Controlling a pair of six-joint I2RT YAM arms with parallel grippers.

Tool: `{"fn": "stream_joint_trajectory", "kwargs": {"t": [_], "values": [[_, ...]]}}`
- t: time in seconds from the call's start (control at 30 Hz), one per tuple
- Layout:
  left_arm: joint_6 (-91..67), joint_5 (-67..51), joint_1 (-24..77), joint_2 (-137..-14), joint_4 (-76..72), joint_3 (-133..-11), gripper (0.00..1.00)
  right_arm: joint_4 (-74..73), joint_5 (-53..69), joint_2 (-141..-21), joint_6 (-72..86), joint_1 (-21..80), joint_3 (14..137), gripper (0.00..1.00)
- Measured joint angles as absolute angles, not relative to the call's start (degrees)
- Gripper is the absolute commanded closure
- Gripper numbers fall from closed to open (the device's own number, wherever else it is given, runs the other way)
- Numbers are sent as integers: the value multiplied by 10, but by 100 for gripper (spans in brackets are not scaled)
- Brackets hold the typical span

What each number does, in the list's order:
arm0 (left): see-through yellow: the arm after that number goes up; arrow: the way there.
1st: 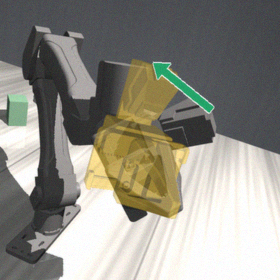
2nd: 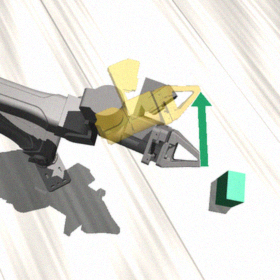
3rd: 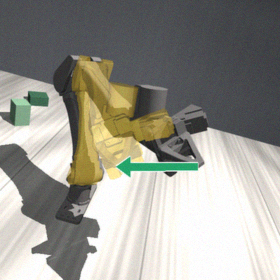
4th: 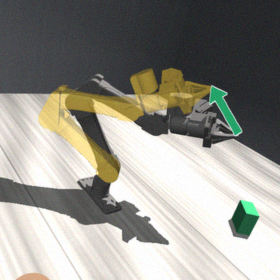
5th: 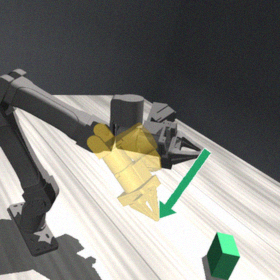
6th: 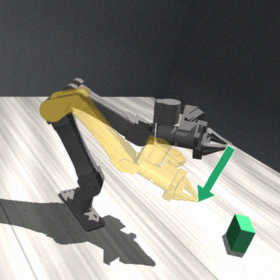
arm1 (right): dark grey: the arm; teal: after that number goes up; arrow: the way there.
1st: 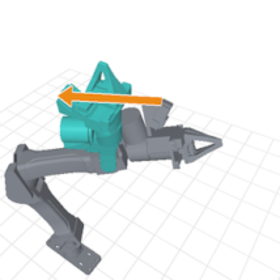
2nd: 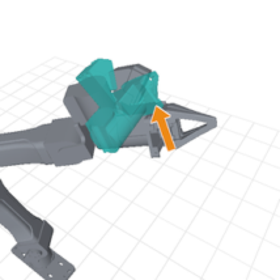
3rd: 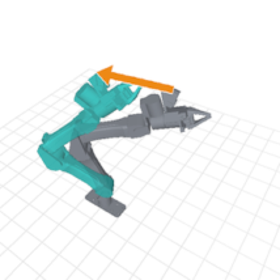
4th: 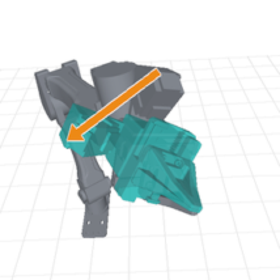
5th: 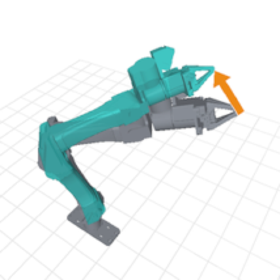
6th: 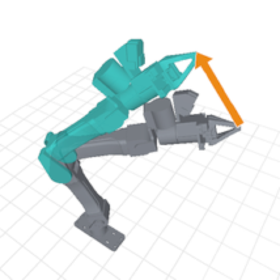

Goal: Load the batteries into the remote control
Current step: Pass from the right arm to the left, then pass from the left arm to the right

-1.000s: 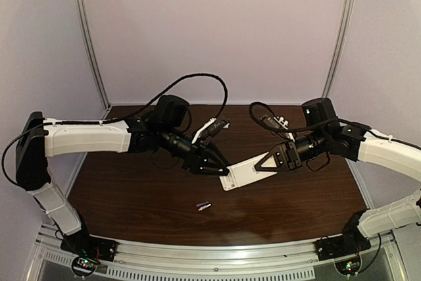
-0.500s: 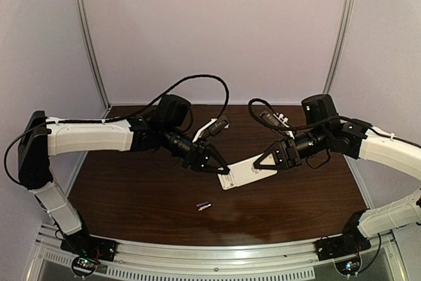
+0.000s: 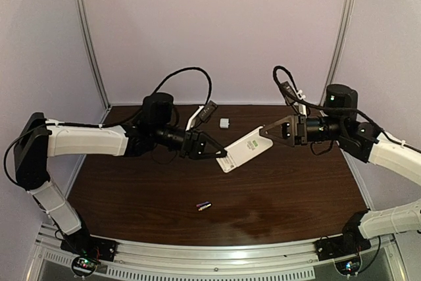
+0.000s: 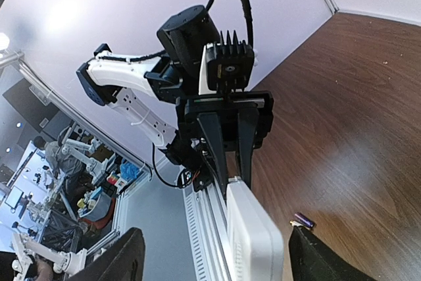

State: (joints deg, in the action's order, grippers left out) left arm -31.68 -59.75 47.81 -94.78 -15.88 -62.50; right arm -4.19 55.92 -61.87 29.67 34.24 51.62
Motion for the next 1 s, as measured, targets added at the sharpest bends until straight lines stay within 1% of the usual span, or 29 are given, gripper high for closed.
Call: {"fn": "stream_joint_trajectory", "kwargs": {"t": [0.2,0.3,0.47,0.5,0.7,0.93,1.0], "values": [[-413,-548,472,-935,-302,-583,100,88,516,-598,380,342,455,28],[-446,-529,472,-931,-357,-569,100,115,488,-599,402,342,437,37],[-485,-503,472,-931,-414,-550,100,178,465,-620,440,344,421,47],[-494,-498,472,-931,-427,-546,100,191,463,-628,447,345,420,50],[-541,-479,473,-931,-491,-524,100,262,453,-662,479,368,421,63],[-584,-462,480,-937,-551,-512,100,333,449,-687,511,387,421,67],[-591,-459,480,-941,-562,-512,100,346,448,-695,517,390,421,70]]}}
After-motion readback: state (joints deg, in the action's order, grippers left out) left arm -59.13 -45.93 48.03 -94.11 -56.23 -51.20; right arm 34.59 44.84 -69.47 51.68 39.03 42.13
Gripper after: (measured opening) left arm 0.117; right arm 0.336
